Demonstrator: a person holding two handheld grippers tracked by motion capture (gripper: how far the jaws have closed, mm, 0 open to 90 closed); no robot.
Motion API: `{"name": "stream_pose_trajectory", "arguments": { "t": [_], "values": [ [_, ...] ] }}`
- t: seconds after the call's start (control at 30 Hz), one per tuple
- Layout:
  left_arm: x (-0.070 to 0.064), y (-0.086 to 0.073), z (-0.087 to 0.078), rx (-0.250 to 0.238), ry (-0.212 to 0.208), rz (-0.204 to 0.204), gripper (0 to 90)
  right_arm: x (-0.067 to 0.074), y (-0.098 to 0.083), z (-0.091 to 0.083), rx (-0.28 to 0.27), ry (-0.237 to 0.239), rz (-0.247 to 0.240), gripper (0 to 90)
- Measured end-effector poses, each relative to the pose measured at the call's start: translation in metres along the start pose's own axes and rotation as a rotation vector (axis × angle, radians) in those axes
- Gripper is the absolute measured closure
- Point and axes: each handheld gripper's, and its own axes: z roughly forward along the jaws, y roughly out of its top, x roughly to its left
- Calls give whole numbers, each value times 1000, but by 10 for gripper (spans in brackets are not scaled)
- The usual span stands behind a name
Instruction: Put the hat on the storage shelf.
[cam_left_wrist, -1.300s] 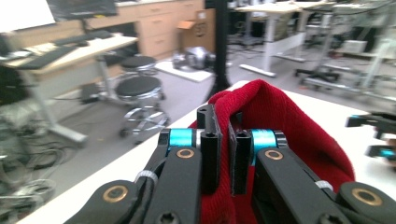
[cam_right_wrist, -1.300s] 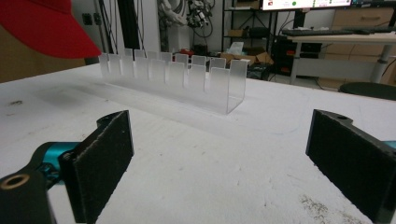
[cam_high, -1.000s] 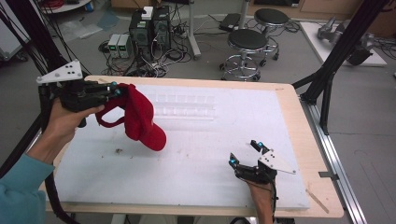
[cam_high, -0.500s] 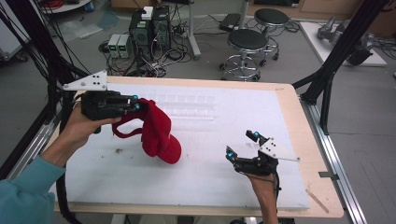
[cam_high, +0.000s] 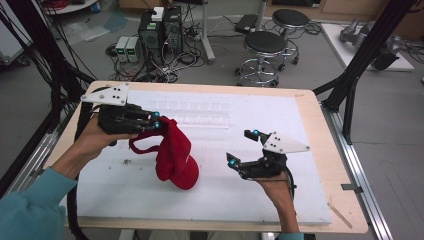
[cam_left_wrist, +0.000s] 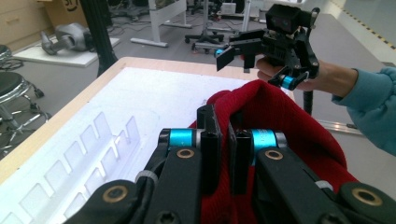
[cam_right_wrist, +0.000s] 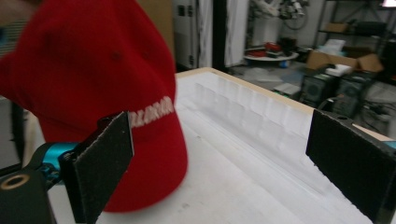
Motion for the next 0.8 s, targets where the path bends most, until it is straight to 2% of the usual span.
{"name": "stream_pose_trajectory", "arguments": {
  "t": [0.03, 0.07, 0.23, 0.27, 0.3, 0.33, 0.37, 0.4, 0.43, 0.47, 0.53, 0.63, 0.8],
  "values": [
    [-1, 1, 2, -2, -9, -4, 862, 2, 6, 6, 7, 39, -1, 64],
    [-1, 1, 2, -2, -9, -4, 863, 3, 9, 9, 10, 58, -7, 64],
    [-2, 2, 8, 2, -33, -1, 862, 6, 20, 23, 33, 149, -7, 64],
    [-2, 2, 8, 2, -33, -1, 862, 6, 20, 23, 33, 149, -7, 64],
    [-2, 3, 10, 4, -38, 0, 862, 7, 23, 29, 59, 189, -3, 65],
    [-2, 3, 10, 6, -41, 2, 863, 7, 24, 33, 72, 207, -7, 65],
    [-2, 3, 10, 6, -41, 2, 862, 7, 24, 33, 72, 207, -7, 65],
    [-2, 3, 11, 3, -42, -2, 862, 9, 25, 40, 99, 235, -17, 66],
    [-2, 4, 12, 6, -43, 1, 862, 9, 25, 40, 99, 235, -17, 66],
    [-3, 4, 13, 6, -42, 2, 861, 11, 25, 48, 123, 261, -28, 79],
    [-3, 5, 16, 6, -50, 4, 861, 12, 26, 53, 142, 283, -58, 188],
    [-4, 5, 19, 10, -61, 4, 861, 14, 26, 59, 147, 310, -67, 194],
    [-4, 5, 21, 10, -68, 8, 861, 16, 26, 63, 159, 345, -77, 270]
  ]
}}
